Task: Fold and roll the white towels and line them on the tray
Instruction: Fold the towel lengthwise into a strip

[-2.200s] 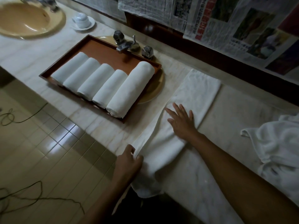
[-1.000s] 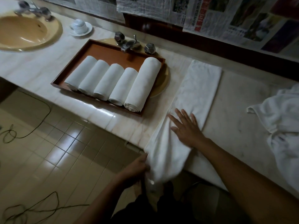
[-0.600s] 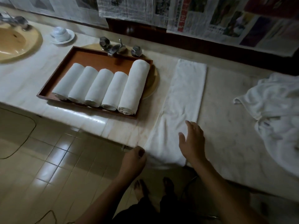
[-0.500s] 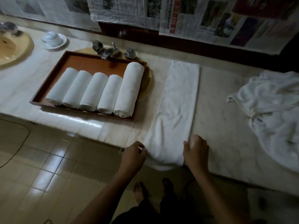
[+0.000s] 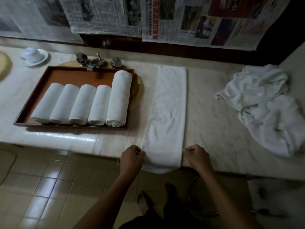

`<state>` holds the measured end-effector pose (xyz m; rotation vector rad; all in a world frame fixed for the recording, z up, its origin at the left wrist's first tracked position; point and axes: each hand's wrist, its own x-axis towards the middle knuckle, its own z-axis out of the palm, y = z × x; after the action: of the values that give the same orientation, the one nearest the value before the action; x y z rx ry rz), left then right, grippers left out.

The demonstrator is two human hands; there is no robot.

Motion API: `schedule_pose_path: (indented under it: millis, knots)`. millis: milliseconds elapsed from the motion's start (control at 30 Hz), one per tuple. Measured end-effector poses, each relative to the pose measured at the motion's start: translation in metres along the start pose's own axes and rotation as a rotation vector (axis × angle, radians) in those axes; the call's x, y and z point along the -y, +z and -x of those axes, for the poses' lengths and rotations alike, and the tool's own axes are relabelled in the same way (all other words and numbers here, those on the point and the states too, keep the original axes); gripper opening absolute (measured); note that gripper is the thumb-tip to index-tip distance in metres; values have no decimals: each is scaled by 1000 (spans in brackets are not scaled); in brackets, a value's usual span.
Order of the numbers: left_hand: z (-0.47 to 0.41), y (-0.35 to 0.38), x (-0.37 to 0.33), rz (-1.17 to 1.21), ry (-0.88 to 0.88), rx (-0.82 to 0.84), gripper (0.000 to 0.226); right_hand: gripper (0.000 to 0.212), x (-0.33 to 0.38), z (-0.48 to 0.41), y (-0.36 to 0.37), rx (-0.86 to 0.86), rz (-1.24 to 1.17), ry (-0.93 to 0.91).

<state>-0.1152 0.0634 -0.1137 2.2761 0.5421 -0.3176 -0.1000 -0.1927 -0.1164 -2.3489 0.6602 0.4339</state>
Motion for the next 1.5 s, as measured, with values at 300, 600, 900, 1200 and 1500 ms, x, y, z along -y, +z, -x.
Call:
schedule_pose_path:
  millis: [300,600,900,1200,1500]
  knots:
    - [-10,-1,-6,-109,38,86,12,19,13,5,12,-33,137,-49]
    - [-9,31,-28,-287,522,-64,40,50,-2,3,36,-368,259,-478]
    - [-88,57,-25,-606,801,114,61,62,14,-50,52,-251,503,-626]
    - [-184,63,-94,-615,774,120,64,59,65,-154,24,-288,481,-643]
    - [-247,63,-132,-571,782,82,63,56,103,-226,15,-334,502,-639]
